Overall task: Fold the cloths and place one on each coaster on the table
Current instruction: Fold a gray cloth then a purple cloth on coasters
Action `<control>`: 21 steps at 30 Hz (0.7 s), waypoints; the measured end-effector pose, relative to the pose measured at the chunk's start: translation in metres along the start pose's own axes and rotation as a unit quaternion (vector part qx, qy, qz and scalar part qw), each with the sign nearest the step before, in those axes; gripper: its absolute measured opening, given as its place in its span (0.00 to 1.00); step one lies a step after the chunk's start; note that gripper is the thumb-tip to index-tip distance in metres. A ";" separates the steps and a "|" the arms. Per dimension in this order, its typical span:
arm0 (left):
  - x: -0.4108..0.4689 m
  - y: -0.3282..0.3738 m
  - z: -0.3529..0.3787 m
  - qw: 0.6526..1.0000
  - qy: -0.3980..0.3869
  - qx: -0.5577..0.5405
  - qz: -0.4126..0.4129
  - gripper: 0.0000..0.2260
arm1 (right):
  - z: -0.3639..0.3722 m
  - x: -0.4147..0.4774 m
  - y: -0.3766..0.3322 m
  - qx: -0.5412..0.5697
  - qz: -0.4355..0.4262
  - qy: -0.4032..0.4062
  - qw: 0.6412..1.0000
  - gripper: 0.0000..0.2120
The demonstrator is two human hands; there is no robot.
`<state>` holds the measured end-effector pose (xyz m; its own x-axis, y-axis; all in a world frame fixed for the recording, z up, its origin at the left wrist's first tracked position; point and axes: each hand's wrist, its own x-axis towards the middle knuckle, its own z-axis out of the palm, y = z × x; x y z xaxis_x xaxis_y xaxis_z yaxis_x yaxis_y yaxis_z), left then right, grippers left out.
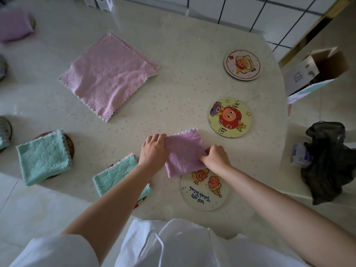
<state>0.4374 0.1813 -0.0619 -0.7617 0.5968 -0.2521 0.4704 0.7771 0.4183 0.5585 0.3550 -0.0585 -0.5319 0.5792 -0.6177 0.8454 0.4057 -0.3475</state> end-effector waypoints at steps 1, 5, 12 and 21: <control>0.002 0.003 -0.002 1.000 -0.004 -0.019 -0.020 0.20 | 0.001 0.001 -0.001 -0.013 0.009 -0.005 1.000 0.16; 0.013 0.008 -0.007 0.989 -0.029 -0.089 -0.117 0.16 | 0.003 0.007 -0.002 -0.056 0.021 -0.021 0.998 0.23; 0.015 0.011 -0.024 0.946 -0.064 -0.242 -0.205 0.13 | -0.014 -0.009 -0.005 0.036 -0.044 -0.035 0.998 0.09; -0.024 0.034 -0.033 0.804 -0.118 -0.533 -0.236 0.15 | -0.038 -0.039 0.037 0.249 -0.042 -0.037 0.967 0.10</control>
<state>0.4565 0.1870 -0.0126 -0.5779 0.4053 -0.7084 -0.5908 0.3911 0.7057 0.6087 0.3738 -0.0203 -0.6101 0.4997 -0.6149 0.7280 0.0473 -0.6839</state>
